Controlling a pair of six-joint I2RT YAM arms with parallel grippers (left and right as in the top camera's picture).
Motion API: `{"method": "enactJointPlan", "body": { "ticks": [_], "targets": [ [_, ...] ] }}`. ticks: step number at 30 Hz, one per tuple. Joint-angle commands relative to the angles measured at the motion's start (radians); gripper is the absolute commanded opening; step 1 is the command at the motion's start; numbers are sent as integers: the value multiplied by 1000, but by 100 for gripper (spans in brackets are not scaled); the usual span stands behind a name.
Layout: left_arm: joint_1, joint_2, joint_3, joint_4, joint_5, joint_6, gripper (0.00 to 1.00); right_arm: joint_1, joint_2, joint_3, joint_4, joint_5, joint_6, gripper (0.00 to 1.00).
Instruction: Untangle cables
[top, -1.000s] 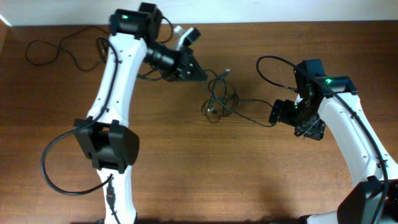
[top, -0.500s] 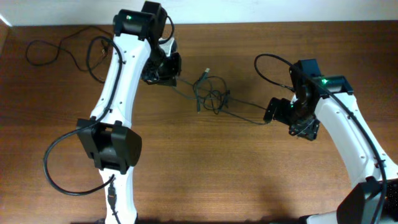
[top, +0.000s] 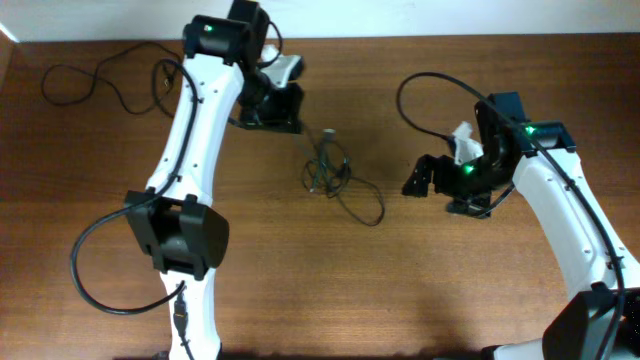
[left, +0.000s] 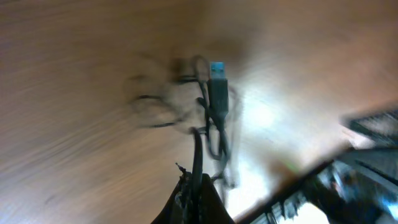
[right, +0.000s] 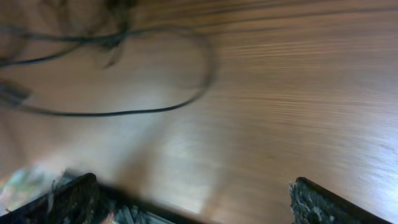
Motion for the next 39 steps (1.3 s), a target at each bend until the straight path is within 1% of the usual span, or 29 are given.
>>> {"method": "enactJointPlan", "body": {
  "ticks": [1, 4, 7, 10, 15, 26, 29, 33, 35, 37, 39],
  "targets": [
    [-50, -5, 16, -2, 240, 204, 0, -2, 3, -11, -5, -187, -204, 99],
    [-80, -5, 16, -13, 275, 216, 0, -1, 3, -11, 13, -188, -180, 99],
    [-121, -5, 16, -31, 372, 291, 0, -1, 3, -11, 61, -187, -87, 99],
    [-147, -5, 16, -32, 418, 293, 0, -1, 3, -11, 87, -188, -29, 99],
    [-164, -5, 16, -34, 511, 293, 0, 0, 3, -11, 110, -216, 0, 99],
    [-172, -5, 16, -14, 506, 293, 0, 1, 3, -11, 134, -318, 0, 99],
    [-174, -5, 16, -5, 475, 293, 0, 1, 3, -11, 134, -367, 1, 99],
    [-174, -5, 16, -5, 475, 275, 0, 1, 3, -11, 131, -234, 1, 99],
    [-174, -5, 16, -5, 507, 270, 0, 1, 3, -14, 131, -183, 14, 99],
    [-173, -5, 16, -4, 555, 270, 0, 1, 3, -24, 128, -86, 76, 99],
    [-173, -5, 16, -5, 568, 270, 0, 1, 3, -40, 128, -25, 102, 99]
  ]
}}
